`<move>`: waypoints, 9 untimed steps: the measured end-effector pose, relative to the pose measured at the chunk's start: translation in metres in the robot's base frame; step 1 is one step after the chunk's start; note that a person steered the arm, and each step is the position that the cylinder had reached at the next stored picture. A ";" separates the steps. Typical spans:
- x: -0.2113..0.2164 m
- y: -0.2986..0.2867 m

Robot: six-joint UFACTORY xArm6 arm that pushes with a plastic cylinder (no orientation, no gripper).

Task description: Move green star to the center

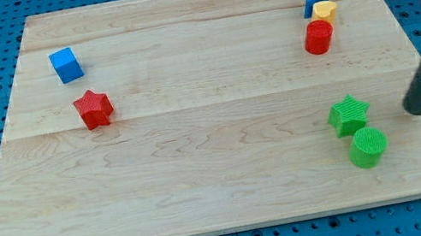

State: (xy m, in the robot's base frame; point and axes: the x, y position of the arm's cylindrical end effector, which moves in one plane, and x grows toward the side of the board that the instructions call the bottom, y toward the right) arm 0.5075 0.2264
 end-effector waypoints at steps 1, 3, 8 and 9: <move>-0.011 -0.079; 0.024 -0.064; -0.043 -0.133; -0.051 -0.136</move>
State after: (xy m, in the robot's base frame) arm 0.4566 0.0905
